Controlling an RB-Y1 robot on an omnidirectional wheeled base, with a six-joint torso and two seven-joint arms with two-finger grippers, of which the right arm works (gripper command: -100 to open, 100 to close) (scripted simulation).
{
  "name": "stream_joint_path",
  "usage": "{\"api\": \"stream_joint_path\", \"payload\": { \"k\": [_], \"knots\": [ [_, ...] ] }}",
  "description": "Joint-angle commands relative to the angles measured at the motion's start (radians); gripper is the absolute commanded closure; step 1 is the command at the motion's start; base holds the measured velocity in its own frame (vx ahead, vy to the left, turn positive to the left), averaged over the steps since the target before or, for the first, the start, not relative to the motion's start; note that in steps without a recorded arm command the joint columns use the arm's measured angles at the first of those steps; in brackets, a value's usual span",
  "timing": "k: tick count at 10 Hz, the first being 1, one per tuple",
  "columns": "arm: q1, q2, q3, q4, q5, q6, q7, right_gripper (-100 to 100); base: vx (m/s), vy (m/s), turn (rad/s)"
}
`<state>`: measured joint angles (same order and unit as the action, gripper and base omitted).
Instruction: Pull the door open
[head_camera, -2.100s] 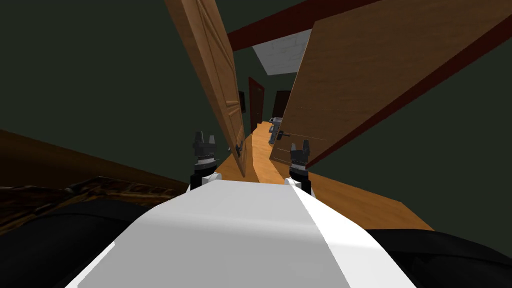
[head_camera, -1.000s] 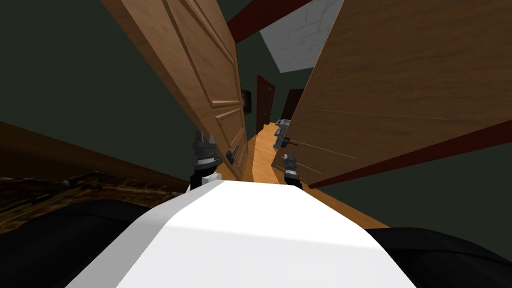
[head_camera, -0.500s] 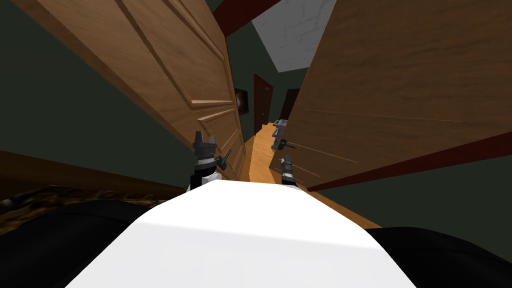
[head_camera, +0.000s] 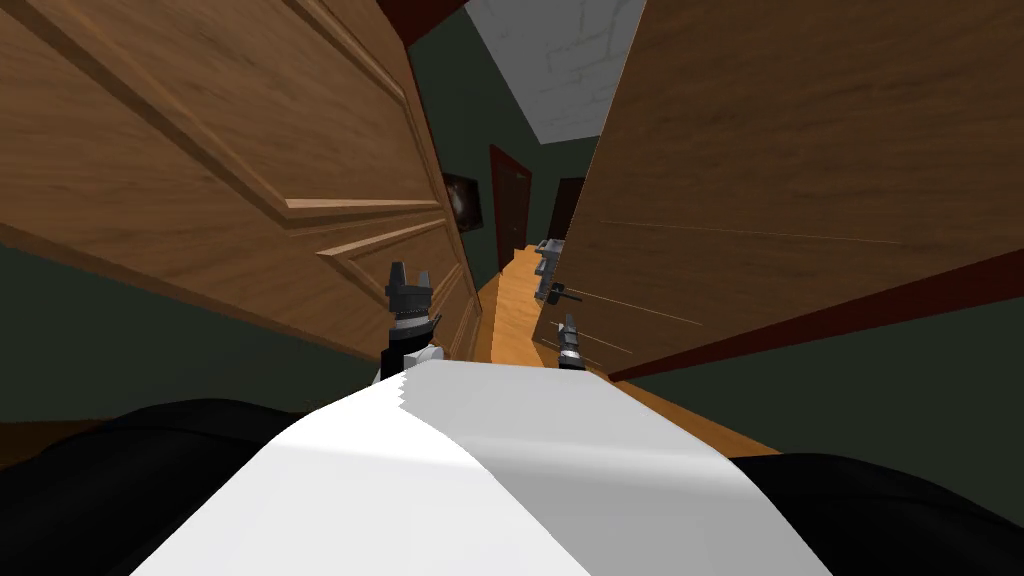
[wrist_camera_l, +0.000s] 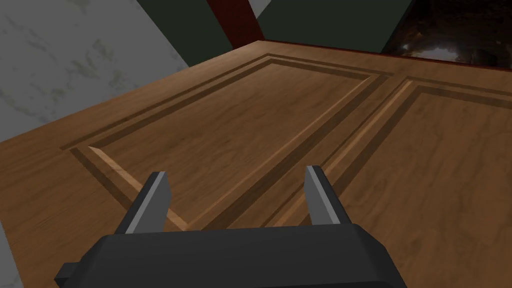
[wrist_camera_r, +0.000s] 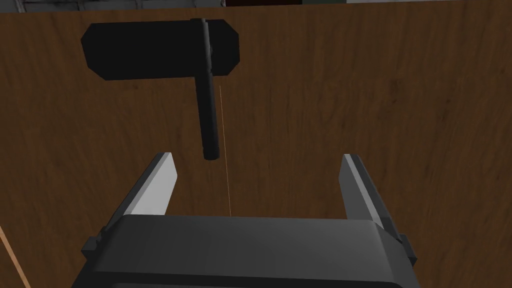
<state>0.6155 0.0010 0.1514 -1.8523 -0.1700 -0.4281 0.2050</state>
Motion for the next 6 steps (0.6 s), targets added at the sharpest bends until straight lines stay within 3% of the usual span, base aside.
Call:
{"api": "stream_joint_path", "payload": {
  "k": [1,3,6],
  "knots": [
    [0.006,0.007,0.006,0.027,-0.004,0.002,0.009,-100,0.196,-0.035,-0.249],
    [0.012,0.019,0.012,0.047,-0.007,0.008,0.019,-100,0.198,-0.015,-0.259],
    [0.021,0.037,0.02,0.074,-0.011,0.017,0.032,-100,0.199,0.042,-0.288]
  ]
}}
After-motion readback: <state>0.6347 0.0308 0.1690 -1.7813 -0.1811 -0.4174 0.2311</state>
